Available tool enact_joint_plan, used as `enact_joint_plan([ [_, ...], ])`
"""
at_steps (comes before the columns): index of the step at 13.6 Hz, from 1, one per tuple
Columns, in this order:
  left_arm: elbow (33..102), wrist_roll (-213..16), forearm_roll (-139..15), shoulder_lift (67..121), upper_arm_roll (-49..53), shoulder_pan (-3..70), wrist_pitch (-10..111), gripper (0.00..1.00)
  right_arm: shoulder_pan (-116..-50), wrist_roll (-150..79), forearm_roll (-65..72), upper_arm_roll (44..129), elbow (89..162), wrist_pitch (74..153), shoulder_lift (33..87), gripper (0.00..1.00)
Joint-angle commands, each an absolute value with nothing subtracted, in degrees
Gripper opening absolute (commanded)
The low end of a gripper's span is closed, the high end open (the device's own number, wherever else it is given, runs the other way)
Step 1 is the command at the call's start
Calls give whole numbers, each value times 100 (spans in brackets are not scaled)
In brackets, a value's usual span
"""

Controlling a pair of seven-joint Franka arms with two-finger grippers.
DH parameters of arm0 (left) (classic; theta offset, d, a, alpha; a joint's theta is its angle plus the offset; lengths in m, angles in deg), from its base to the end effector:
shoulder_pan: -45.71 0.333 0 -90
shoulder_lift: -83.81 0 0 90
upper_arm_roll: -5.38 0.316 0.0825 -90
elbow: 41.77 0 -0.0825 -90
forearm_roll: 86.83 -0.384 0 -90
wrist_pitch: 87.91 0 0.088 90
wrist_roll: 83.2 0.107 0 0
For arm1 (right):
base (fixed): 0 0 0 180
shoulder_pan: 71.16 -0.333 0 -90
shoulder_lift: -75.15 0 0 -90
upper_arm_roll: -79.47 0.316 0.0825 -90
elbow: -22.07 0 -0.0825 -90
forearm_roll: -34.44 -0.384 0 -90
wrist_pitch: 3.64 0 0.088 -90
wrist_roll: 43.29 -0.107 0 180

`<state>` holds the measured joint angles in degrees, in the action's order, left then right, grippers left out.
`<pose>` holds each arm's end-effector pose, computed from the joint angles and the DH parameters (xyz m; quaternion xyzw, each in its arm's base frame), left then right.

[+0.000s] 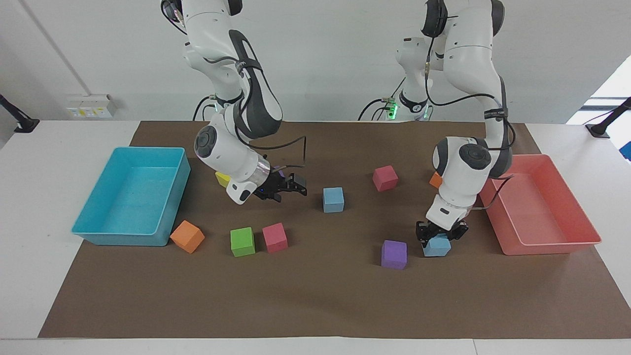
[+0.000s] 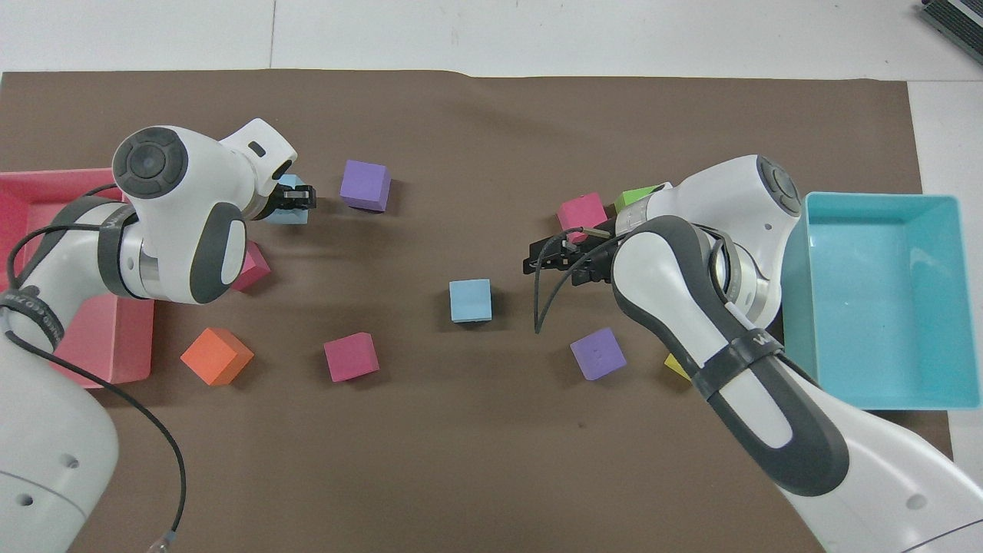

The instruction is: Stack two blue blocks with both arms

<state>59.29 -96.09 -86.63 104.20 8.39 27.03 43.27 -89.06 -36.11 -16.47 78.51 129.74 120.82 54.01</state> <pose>0.6374 -0.1820 0.3802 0.9960 -0.0256 0.0843 0.0136 0.5941 0.2128 0.3191 -0.9370 0.0616 0.0626 0.3381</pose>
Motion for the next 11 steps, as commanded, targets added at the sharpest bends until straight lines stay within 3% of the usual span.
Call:
enact_joint_plan([
  [1,5843,-10270,-8893,10403,933,2243,4146,19,-8847,-3362,-1952,7895,13141,12222,5441,55],
  [4,5843,-10796,-8920,10394,933,1813,4129,19,-8829,-3336,-2380,7895,13158,12205,5379,0],
  [11,5825,-11939,-8920,10324,924,872,3909,18,-8733,-1888,-3235,7895,13264,12161,5116,0],
])
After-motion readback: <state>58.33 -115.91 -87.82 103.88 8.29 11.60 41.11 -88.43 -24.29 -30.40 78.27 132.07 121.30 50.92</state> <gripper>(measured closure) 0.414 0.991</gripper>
